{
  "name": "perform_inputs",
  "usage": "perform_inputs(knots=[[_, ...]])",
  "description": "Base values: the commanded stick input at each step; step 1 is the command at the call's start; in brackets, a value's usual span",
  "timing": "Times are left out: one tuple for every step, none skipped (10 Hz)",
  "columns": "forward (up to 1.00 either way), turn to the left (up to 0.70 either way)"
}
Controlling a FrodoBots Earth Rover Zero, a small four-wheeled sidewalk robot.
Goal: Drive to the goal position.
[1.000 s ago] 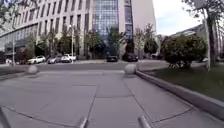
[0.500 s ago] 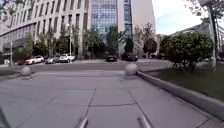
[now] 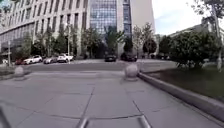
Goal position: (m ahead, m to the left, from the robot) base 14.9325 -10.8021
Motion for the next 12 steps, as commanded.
perform_inputs(knots=[[0.70, 0.14], [0.70, 0.14], [0.70, 0.14], [0.70, 0.14], [0.70, 0.12], [0.70, 0.03], [0.70, 0.00], [0.70, 0.00], [0.70, 0.00], [0.70, 0.00], [0.70, 0.00], [0.70, 0.00]])
